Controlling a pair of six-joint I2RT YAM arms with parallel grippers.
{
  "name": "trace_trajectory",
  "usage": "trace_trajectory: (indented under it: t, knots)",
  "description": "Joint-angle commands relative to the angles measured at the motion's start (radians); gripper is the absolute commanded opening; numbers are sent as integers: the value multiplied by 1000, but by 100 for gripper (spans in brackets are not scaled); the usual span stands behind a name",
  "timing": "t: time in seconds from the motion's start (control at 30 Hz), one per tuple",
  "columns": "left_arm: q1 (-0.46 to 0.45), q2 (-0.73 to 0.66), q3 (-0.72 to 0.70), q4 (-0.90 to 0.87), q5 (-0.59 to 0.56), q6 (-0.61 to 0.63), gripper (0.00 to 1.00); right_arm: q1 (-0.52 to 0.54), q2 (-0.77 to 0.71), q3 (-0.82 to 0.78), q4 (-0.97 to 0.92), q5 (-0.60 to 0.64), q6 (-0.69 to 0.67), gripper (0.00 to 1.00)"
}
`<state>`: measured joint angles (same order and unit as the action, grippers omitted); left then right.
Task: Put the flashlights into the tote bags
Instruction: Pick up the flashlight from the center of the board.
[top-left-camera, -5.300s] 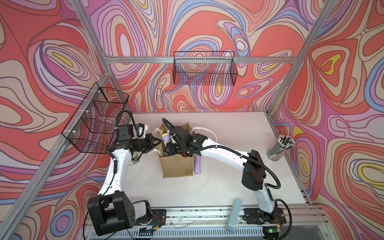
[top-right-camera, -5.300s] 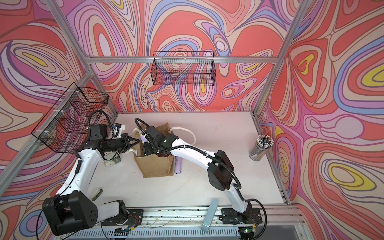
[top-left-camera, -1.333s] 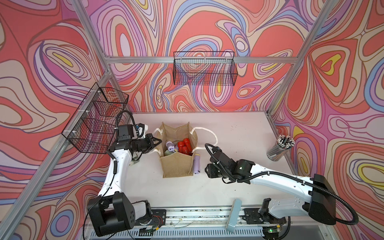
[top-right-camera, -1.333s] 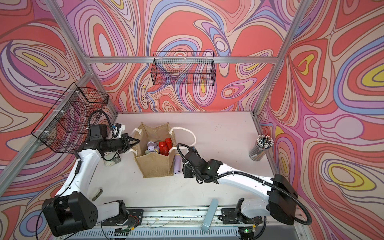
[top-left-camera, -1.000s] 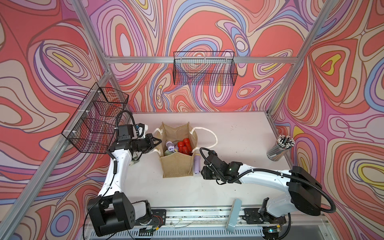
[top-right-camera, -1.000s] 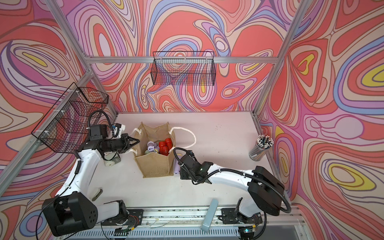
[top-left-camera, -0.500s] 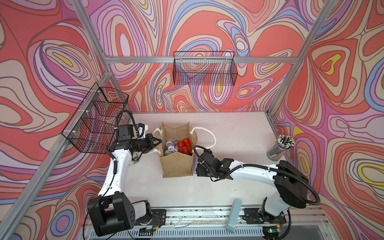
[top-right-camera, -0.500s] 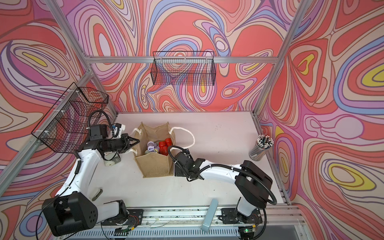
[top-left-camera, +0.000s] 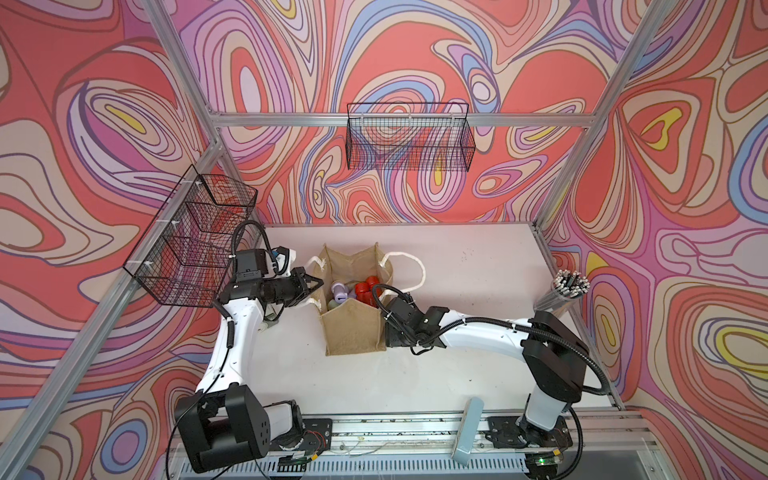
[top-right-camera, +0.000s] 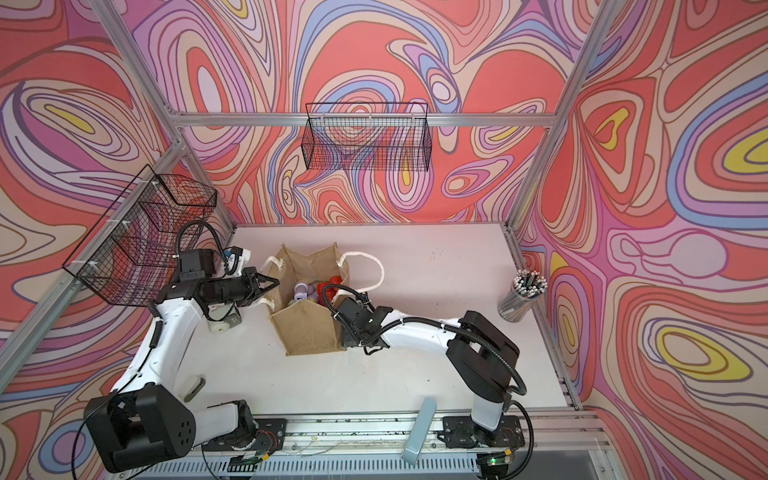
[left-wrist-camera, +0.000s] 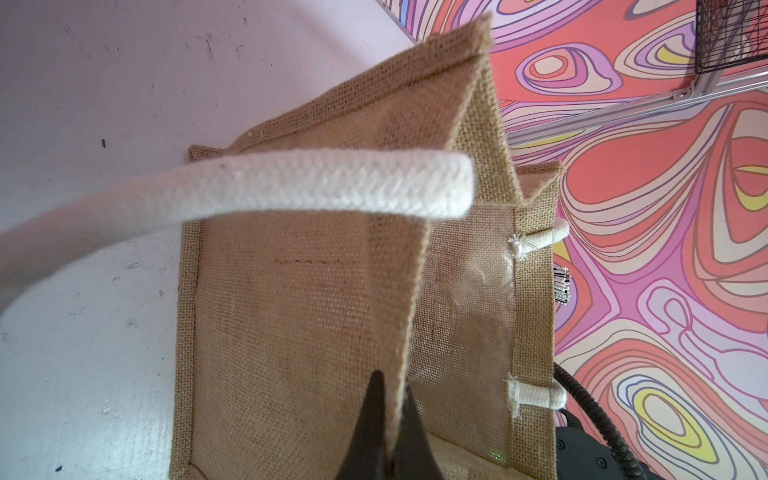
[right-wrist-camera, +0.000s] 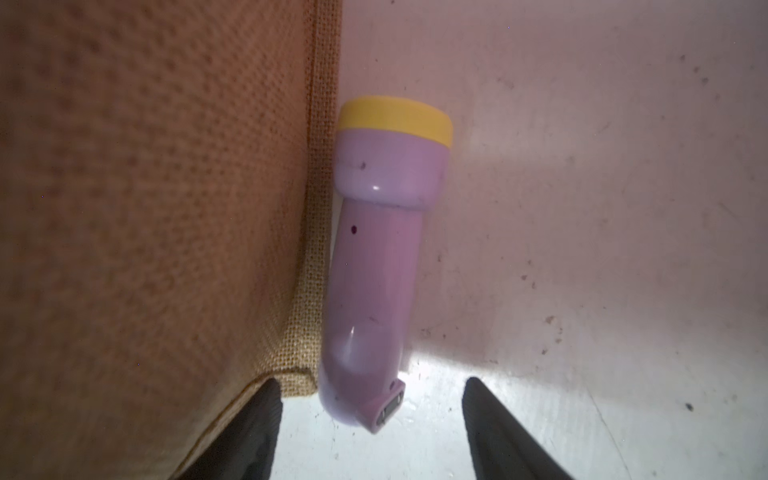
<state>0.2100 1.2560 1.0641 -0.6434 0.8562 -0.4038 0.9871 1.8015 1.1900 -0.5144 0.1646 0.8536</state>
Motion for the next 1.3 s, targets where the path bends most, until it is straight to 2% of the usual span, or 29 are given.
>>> trace_trajectory:
  t: [0.0,0.47,0.87,1.03,1.13,1.27]
  knots:
    - [0,-16,1,7,27,14,0,-2,50,25,-55,20,-13,70]
    - [-1,-15,-1,9,29,11,0,-4,128,55,-83,20,-31,64]
    - [-1,-13,-3,10,30,7,0,-4,180,81,-104,23,-56,54]
    - [-1,-12,-4,14,31,6,0,-3,186,70,-98,16,-44,52]
    - [-1,-12,-4,17,35,3,0,-3,191,70,-114,12,-36,48]
    - [-1,-13,-6,19,38,3,0,-3,195,68,-142,17,-28,38]
